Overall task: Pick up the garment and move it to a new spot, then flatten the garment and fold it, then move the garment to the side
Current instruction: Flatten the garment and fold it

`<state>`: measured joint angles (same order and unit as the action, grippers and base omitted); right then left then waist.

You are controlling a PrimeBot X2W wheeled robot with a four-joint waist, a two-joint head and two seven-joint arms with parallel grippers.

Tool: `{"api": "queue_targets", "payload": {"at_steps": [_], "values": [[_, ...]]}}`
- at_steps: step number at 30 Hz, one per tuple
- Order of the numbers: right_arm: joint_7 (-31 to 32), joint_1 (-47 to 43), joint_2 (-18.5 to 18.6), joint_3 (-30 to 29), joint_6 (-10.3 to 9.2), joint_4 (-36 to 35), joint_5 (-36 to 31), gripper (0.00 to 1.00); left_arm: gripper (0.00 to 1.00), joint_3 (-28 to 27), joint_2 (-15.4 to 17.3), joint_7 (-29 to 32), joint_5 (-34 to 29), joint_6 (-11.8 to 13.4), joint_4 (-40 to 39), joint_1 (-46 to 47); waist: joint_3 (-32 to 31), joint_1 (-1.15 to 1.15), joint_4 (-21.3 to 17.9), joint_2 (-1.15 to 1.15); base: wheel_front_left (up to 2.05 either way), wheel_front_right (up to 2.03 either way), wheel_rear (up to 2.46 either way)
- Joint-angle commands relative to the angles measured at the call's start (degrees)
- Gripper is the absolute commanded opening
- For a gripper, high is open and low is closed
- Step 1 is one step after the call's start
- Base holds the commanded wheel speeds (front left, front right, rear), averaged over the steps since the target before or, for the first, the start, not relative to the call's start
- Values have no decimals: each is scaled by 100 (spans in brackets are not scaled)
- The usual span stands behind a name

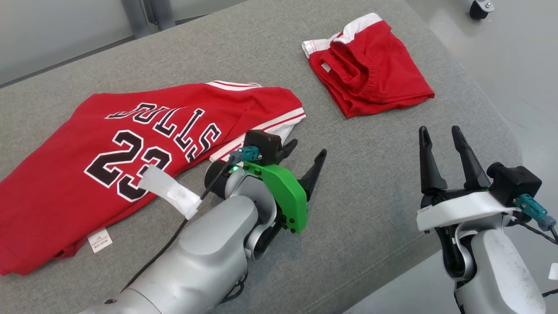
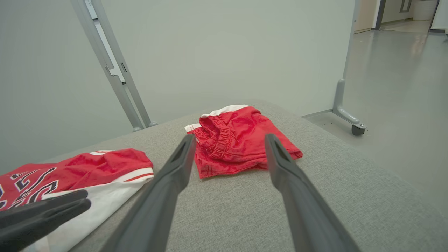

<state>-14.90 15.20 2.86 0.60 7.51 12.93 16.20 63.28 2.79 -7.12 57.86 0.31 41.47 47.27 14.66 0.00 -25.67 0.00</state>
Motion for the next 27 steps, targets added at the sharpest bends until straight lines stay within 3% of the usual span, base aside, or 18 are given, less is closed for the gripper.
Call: {"api": "queue_targets", "payload": {"at_steps": [1, 7, 15, 22, 27], "values": [[-30, 64, 7, -43, -4, 5, -2, 100, 100, 90, 24, -15, 66, 48, -60, -29, 17, 0, -1, 0, 0, 0, 0], [-34, 68, 6, -252, -4, -55, -79, 100, 100, 518, 27, -313, 133, 214, -223, 313, 48, 0, 171, 0, 0, 0, 0], [-36, -26, 7, -295, -4, -55, -174, 100, 100, 694, 26, -682, 58, 252, -251, 457, -142, 0, 735, 0, 0, 0, 0], [38, -73, 6, -176, -4, 64, -363, 100, 100, 493, 69, -813, -225, 311, 6, 188, -393, 0, 1306, 0, 0, 0, 0], [127, -91, 10, -201, -4, 90, -452, 100, 100, -197, 362, -803, -709, 423, -374, -298, -535, 0, 1713, 0, 0, 0, 0]]}}
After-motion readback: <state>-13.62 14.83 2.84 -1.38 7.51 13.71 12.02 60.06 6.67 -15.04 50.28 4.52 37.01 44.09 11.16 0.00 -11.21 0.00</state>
